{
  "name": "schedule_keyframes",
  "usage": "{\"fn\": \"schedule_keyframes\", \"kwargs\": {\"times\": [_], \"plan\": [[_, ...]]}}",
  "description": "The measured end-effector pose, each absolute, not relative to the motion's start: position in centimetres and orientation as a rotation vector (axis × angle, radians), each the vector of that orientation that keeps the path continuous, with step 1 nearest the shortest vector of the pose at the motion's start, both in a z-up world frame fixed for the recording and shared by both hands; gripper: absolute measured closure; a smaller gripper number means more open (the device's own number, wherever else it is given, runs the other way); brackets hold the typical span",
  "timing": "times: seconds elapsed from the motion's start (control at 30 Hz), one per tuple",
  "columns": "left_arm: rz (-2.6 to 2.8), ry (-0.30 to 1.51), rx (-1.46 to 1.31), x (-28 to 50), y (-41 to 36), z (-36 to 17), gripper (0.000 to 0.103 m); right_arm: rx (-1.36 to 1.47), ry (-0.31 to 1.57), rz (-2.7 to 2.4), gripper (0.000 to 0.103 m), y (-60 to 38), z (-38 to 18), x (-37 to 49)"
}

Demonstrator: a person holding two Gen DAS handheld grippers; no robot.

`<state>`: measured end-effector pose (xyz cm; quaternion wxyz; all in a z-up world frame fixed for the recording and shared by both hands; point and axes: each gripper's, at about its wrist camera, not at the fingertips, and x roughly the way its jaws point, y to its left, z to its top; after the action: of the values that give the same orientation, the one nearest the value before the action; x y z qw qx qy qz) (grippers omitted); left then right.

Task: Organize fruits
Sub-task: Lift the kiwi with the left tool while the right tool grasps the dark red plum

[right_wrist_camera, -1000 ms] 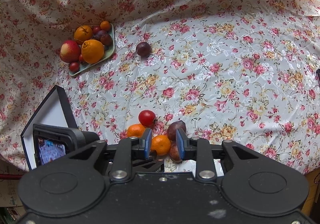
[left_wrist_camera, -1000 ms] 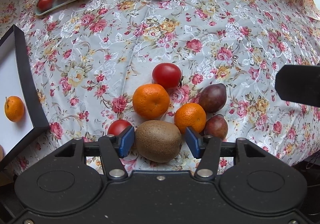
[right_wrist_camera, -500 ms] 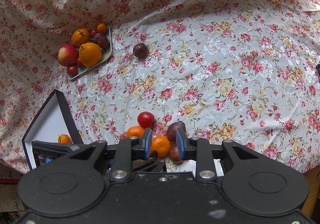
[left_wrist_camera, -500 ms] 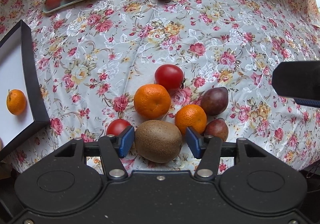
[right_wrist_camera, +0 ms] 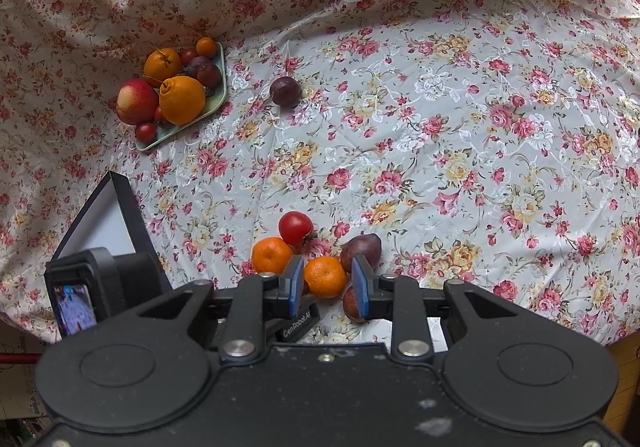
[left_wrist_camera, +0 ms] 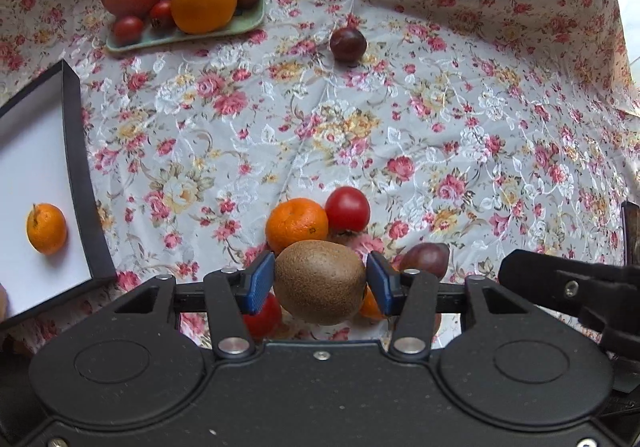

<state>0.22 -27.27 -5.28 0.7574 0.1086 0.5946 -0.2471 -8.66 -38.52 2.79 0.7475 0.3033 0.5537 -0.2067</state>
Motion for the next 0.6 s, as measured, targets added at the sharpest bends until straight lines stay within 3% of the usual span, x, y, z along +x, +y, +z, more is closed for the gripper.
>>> {"fn": "schedule_keyframes", "kwargs": {"times": [0.6], "plan": [[-0.461, 1.298, 0.138, 3.5, -24.6, -3.3, 0.047, 0.687, 1.340, -0.540, 0.073, -39.4, -1.8, -6.3]]}}
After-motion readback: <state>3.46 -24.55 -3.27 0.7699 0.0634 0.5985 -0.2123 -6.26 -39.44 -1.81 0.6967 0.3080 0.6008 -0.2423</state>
